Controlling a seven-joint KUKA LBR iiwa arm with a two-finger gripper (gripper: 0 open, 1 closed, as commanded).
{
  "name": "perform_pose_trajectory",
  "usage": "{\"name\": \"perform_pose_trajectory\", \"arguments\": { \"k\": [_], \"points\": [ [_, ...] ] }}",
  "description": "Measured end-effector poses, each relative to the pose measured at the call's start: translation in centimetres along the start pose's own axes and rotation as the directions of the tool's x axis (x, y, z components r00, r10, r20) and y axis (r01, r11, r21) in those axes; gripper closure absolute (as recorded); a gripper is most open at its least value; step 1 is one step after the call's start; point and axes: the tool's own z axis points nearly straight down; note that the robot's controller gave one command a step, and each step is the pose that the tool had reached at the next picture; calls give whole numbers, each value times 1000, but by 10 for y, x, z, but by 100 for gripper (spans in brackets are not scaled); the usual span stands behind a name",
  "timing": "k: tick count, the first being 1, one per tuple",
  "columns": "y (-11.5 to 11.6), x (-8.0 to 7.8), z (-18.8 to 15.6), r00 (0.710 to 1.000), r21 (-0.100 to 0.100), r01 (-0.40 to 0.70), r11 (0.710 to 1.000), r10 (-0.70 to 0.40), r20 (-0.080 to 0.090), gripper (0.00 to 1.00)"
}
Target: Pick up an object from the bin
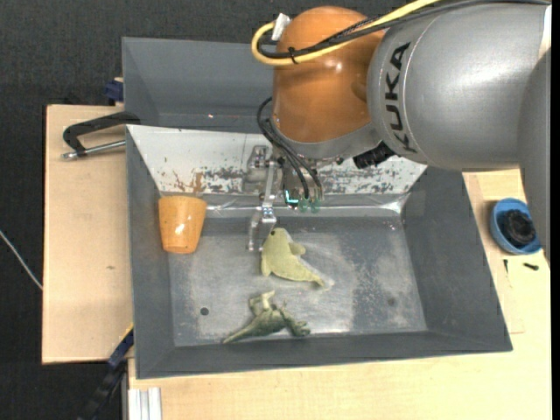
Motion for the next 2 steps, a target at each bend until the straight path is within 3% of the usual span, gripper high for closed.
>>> {"name": "perform_pose_trajectory", "arguments": {
  "k": [1, 2],
  "points": [
    [-78, 24, 130, 961, 2, 276, 961, -276, 2, 0],
    [-47, 9, 95, 935, 2, 354, 935, -354, 16, 0]
  ]
}}
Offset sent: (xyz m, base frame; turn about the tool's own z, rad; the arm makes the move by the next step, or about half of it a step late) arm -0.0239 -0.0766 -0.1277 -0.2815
